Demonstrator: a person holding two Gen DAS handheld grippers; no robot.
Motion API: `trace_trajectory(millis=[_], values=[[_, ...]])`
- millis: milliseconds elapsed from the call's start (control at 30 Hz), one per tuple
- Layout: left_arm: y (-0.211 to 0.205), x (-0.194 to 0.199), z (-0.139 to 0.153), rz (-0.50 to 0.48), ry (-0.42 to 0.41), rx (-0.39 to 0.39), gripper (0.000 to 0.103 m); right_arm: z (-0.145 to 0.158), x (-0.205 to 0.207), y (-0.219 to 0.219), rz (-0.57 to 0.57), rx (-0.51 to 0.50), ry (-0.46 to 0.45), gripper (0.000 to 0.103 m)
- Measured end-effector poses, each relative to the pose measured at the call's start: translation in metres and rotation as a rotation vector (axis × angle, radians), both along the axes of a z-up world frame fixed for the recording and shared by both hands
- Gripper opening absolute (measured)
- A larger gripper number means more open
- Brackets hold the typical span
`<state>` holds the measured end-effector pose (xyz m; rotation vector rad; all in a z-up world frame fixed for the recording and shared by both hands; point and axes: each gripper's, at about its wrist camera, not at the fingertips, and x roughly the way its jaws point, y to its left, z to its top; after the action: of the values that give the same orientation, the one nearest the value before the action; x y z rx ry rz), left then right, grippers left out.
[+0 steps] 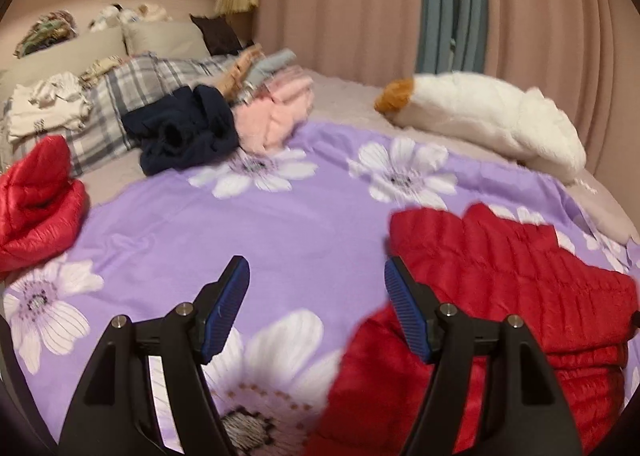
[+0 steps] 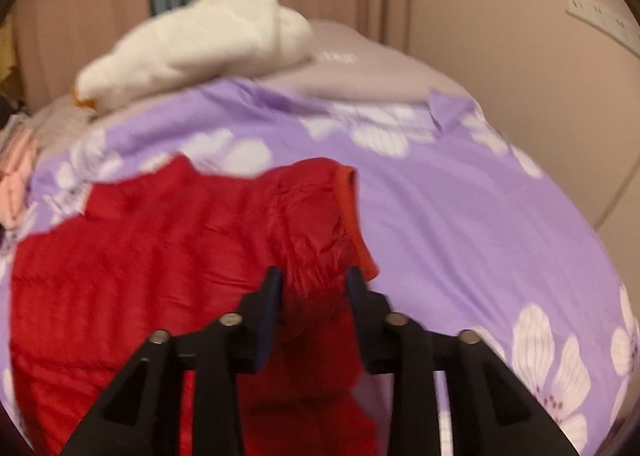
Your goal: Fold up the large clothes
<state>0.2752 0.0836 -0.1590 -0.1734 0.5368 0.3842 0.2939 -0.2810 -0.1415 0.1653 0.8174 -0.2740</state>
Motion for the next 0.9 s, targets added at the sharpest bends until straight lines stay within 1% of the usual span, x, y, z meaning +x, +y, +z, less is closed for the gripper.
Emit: trace_trajectory(millis=[33, 67, 133, 167, 200, 233, 267, 300, 333, 367, 400, 433, 467, 500, 533, 567, 600, 633, 667, 700, 733, 800, 833, 900], values=[[-0.002, 0.0, -0.001, -0.011, 0.004, 0.001, 0.069, -0.002, -0.007, -0.007, -0.045, -0.022, 0.013, 0.038], [-0.005, 0.0, 0.001, -0.02, -0.001, 0.01, 0.069, 0.0, -0.011, -0.011, -0.064, -0.034, 0.009, 0.042], [-0.008, -0.002, 0.009, -0.024, -0.035, 0.031, 0.069, 0.018, -0.024, -0.02, -0.094, -0.039, -0.041, 0.068], [-0.008, -0.002, 0.014, -0.028, -0.061, 0.028, 0.069, 0.028, -0.028, -0.022, -0.092, -0.028, -0.066, 0.073], [-0.008, -0.001, 0.019, -0.035, -0.083, 0.019, 0.069, 0.042, -0.035, -0.023, -0.071, 0.002, -0.118, 0.078], [-0.009, 0.003, 0.024, -0.057, -0.1, -0.001, 0.069, 0.052, -0.037, -0.021, -0.049, 0.028, -0.157, 0.08], [-0.011, 0.008, 0.027, -0.072, -0.101, -0.012, 0.069, 0.063, -0.041, -0.018, -0.019, 0.065, -0.201, 0.081], [-0.015, 0.016, 0.029, -0.085, -0.1, -0.023, 0.065, 0.071, -0.041, -0.014, 0.014, 0.11, -0.236, 0.085], [-0.018, 0.024, 0.028, -0.096, -0.1, -0.037, 0.062, 0.075, -0.039, -0.01, 0.042, 0.153, -0.261, 0.087], [-0.02, 0.033, 0.025, -0.098, -0.089, -0.057, 0.054, 0.078, -0.034, -0.003, 0.071, 0.201, -0.283, 0.087], [-0.024, 0.044, 0.021, -0.094, -0.066, -0.072, 0.042, 0.076, -0.026, 0.005, 0.093, 0.225, -0.294, 0.086], [-0.029, 0.058, 0.012, -0.096, -0.031, -0.082, 0.036, 0.071, -0.016, 0.019, 0.118, 0.211, -0.294, 0.071], [-0.034, 0.069, 0.003, -0.105, -0.004, -0.092, 0.028, 0.066, -0.005, 0.031, 0.127, 0.181, -0.286, 0.051], [-0.041, 0.08, -0.009, -0.122, 0.02, -0.1, 0.026, 0.056, 0.008, 0.045, 0.14, 0.129, -0.253, 0.011], [-0.046, 0.089, -0.02, -0.134, 0.042, -0.094, 0.026, 0.043, 0.022, 0.057, 0.163, 0.094, -0.201, 0.003], [-0.053, 0.099, -0.037, -0.147, 0.078, -0.074, 0.025, 0.025, 0.036, 0.065, 0.186, 0.086, -0.152, 0.003], [-0.059, 0.107, -0.054, -0.152, 0.115, -0.04, 0.025, 0.004, 0.047, 0.068, 0.198, 0.104, -0.121, 0.003], [-0.061, 0.117, -0.079, -0.165, 0.174, -0.036, 0.026, -0.021, 0.056, 0.069, 0.18, 0.099, -0.073, 0.001], [-0.057, 0.12, -0.086, -0.182, 0.183, -0.085, 0.027, -0.04, 0.06, 0.066, 0.164, 0.081, -0.044, 0.0], [-0.051, 0.12, -0.083, -0.182, 0.161, -0.124, 0.028, -0.059, 0.062, 0.063, 0.167, 0.087, -0.048, 0.0], [-0.047, 0.119, -0.082, -0.18, 0.147, -0.136, 0.028, -0.068, 0.063, 0.057, 0.161, 0.152, -0.053, 0.0], [-0.049, 0.121, -0.085, -0.18, 0.159, -0.128, 0.028, -0.068, 0.065, 0.048, 0.153, 0.202, -0.065, 0.0], [-0.052, 0.122, -0.085, -0.175, 0.166, -0.107, 0.028, -0.07, 0.066, 0.048, 0.154, 0.207, -0.059, 0.0], [-0.059, 0.125, -0.085, -0.165, 0.185, -0.064, 0.029, -0.069, 0.067, 0.053, 0.152, 0.182, -0.056, 0.0]])
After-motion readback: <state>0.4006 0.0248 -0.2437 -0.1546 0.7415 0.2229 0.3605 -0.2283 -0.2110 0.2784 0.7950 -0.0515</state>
